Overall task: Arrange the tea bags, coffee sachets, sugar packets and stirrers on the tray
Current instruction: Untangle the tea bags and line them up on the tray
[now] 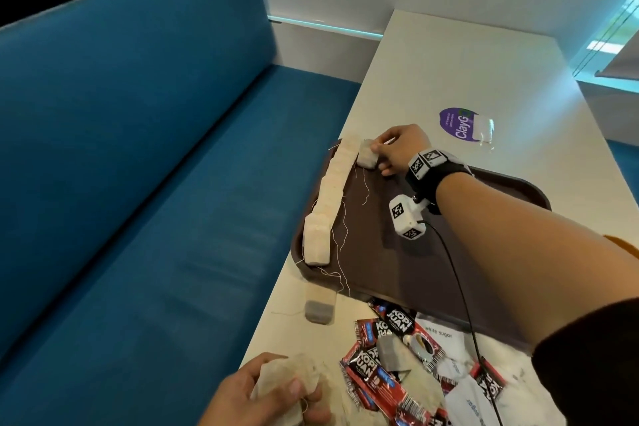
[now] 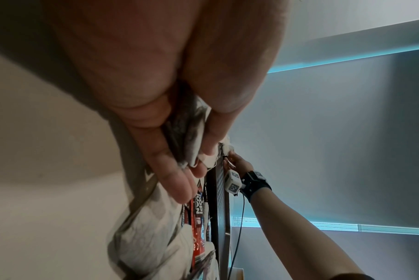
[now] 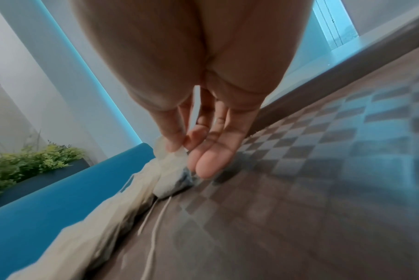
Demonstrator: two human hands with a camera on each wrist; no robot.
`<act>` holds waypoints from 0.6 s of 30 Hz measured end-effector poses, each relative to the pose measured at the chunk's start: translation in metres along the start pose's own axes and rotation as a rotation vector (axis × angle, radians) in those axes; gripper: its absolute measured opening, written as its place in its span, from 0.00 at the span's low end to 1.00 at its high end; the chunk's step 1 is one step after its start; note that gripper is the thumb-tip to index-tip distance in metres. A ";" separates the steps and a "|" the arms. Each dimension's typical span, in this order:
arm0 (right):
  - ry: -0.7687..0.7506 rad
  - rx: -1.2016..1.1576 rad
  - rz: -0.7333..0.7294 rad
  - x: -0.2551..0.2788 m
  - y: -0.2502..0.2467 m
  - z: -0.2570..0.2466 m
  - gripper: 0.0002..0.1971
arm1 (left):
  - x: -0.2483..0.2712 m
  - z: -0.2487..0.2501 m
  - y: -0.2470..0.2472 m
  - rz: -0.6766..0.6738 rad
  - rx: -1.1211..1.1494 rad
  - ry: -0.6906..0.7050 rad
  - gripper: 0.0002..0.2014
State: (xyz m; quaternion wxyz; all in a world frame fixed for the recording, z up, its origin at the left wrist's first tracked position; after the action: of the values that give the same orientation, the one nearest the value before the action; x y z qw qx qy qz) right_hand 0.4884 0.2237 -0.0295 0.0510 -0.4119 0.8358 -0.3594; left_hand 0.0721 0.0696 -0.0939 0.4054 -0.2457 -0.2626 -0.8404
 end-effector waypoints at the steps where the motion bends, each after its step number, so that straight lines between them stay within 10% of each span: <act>1: -0.001 0.000 0.023 -0.003 -0.002 -0.001 0.04 | -0.002 -0.001 0.000 -0.008 -0.034 0.017 0.29; 18: -0.170 0.414 0.029 -0.004 0.009 -0.002 0.08 | -0.004 -0.004 0.002 -0.020 -0.053 0.024 0.52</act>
State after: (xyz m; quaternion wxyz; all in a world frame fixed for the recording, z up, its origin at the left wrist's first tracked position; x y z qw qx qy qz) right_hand 0.4843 0.2313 -0.0352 0.2101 -0.4093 0.7427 -0.4865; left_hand 0.0755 0.0684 -0.0991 0.3934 -0.2438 -0.2377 -0.8540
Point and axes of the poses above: each hand's wrist, its own x-axis away from the middle knuckle, its own y-axis out of the palm, z = x × y, the point moved 6 cm from there along -x, towards the middle knuckle, and after that the axes turned 6 degrees about x, right-handed, at the moved point
